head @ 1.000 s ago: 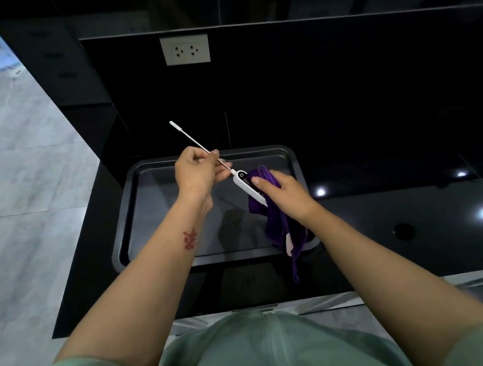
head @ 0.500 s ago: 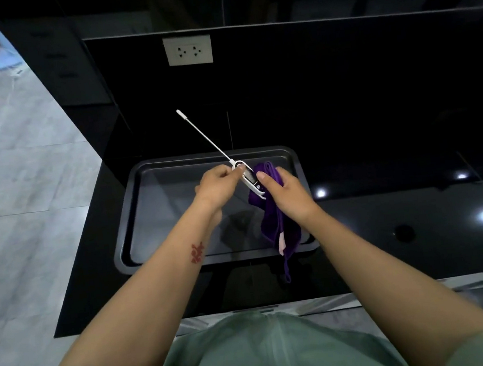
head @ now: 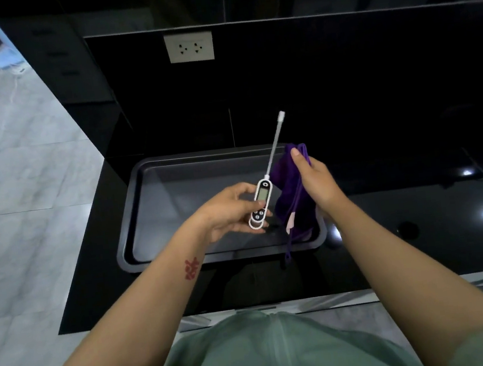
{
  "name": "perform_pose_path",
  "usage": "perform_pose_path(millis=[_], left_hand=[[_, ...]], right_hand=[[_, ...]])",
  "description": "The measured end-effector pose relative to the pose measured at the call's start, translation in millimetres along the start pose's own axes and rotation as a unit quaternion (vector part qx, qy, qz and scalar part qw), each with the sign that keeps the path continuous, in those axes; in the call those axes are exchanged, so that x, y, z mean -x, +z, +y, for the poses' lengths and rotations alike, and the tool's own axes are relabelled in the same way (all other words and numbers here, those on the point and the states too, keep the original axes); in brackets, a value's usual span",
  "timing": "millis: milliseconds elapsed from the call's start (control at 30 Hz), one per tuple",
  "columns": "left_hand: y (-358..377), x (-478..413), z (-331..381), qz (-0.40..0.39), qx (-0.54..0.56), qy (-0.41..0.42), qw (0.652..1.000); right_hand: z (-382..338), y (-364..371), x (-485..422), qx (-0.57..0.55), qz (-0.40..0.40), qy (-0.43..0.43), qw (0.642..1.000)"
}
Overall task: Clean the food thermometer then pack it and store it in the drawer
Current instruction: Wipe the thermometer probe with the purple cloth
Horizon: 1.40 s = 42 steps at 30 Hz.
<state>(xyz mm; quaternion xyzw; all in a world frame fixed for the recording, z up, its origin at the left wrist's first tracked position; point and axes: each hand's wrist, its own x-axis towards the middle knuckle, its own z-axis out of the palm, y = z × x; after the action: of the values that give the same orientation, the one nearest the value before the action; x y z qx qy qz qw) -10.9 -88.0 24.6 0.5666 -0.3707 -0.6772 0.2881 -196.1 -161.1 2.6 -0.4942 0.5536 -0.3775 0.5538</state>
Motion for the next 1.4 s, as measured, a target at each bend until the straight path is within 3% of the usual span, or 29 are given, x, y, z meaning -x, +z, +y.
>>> perform_pose_path(millis=[333, 600, 800, 1000, 1233, 1400], left_hand=[[12.5, -4.5, -6.6, 0.002, -0.063, 0.022, 0.998], [8.7, -6.5, 3.6, 0.007, -0.074, 0.032, 0.997], [2.5, -7.5, 10.1, 0.037, -0.069, 0.025, 0.997], [-1.2, -3.0, 6.5, 0.013, -0.074, 0.021, 0.997], [0.9, -4.0, 10.2, 0.046, -0.059, 0.019, 0.997], [-2.5, 1.9, 5.2, 0.001, -0.088, 0.01, 0.996]], right_hand=[[0.6, 11.9, -2.0, -0.024, -0.031, 0.0, 0.999], [-13.5, 4.7, -19.1, -0.062, 0.023, -0.005, 0.998], [2.0, 23.6, -10.6, -0.016, -0.036, 0.016, 0.999], [-12.3, 11.0, -22.1, -0.032, 0.034, -0.011, 0.999], [1.2, 26.6, -12.5, 0.037, -0.058, 0.002, 0.998], [-9.8, 10.0, -22.9, 0.016, 0.023, -0.02, 0.999]])
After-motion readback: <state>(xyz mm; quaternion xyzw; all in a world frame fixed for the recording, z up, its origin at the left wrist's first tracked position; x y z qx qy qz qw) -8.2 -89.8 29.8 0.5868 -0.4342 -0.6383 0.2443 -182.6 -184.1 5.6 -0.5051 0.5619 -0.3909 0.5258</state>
